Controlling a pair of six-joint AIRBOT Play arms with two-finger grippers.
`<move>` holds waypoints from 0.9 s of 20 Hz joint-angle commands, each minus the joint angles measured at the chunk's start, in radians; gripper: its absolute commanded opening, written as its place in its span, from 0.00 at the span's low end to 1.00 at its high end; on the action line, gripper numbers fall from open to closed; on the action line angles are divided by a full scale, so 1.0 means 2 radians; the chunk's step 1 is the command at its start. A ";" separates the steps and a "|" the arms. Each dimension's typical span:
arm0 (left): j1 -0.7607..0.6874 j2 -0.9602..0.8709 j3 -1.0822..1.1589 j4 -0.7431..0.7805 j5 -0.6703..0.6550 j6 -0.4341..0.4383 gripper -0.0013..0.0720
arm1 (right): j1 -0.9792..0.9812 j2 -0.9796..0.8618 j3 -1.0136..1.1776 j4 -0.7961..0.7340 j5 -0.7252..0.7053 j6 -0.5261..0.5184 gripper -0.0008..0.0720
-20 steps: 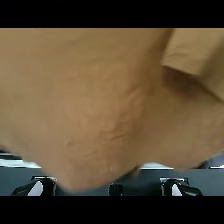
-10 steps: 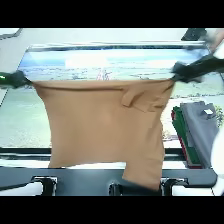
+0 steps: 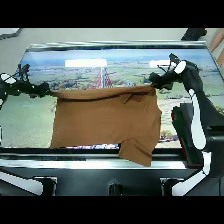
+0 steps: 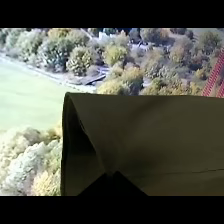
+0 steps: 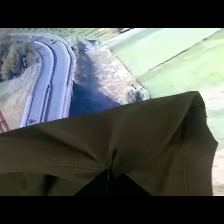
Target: Fold the shirts.
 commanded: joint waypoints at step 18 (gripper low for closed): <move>0.018 -0.047 -0.050 0.078 -0.166 0.025 0.05 | 0.003 -0.026 -0.039 -0.058 0.242 0.020 0.06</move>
